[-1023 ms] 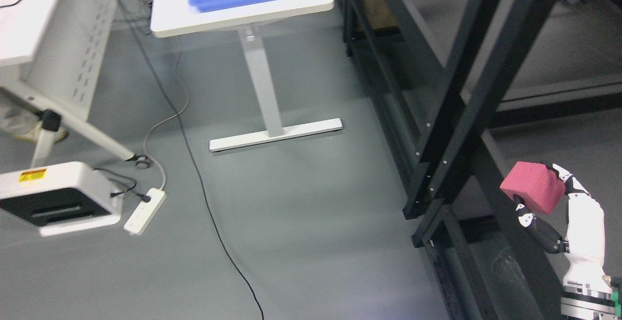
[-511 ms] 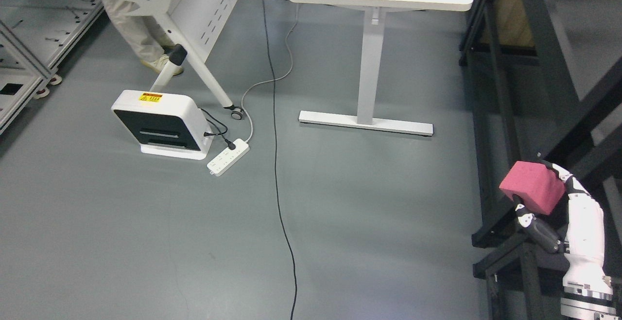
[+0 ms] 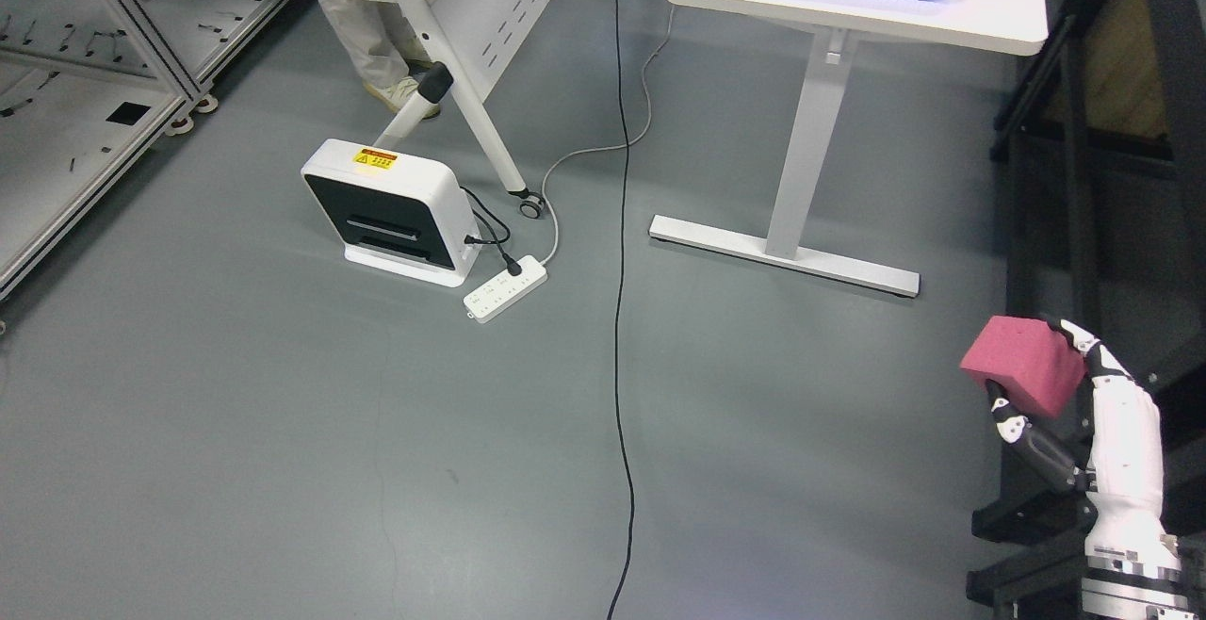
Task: Pick pink block from left shelf to tray
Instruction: 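Turn and drive toward the blue tray on the desk holding the cube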
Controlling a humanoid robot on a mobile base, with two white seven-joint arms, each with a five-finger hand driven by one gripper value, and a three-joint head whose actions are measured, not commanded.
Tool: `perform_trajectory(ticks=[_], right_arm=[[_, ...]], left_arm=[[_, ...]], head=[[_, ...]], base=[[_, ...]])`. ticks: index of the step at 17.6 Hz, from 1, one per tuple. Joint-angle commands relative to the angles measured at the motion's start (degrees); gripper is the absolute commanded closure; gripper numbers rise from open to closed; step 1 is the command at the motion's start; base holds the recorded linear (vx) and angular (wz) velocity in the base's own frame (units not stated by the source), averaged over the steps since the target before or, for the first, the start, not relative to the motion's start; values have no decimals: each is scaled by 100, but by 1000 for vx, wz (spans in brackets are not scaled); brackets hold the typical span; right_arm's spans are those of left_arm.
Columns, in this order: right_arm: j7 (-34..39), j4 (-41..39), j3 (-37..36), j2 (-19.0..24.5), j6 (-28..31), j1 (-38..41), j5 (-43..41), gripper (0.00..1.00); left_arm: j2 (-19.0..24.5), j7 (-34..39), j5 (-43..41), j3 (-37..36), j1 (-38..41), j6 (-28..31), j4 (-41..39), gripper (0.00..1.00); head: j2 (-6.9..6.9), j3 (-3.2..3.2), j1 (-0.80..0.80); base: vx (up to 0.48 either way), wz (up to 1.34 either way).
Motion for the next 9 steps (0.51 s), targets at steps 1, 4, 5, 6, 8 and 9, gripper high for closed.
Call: perform_trajectory(ticks=[1, 4, 5, 6, 8, 9], right_arm=[[4, 0, 76, 18, 1, 26, -6, 96], [4, 0, 155, 88, 1, 26, -6, 96], [4, 0, 155, 88, 1, 26, -6, 96], [4, 0, 155, 88, 1, 26, -6, 96], [4, 0, 155, 88, 1, 26, -6, 96], [4, 0, 155, 88, 1, 26, -6, 96]], left_arm=[[100, 1, 44, 0, -1, 4, -100, 0], [100, 1, 44, 0, -1, 4, -100, 0], [100, 1, 44, 0, -1, 4, -100, 0], [100, 1, 44, 0, -1, 4, -100, 0], [100, 1, 44, 0, -1, 4, -100, 0], [100, 1, 44, 0, -1, 4, -100, 0]], head=[[0, 0, 0], [0, 0, 0], [0, 0, 0], [0, 0, 0], [0, 0, 0], [0, 0, 0]], base=[[86, 297], [160, 355], [233, 309], [233, 309], [310, 180], [311, -13]])
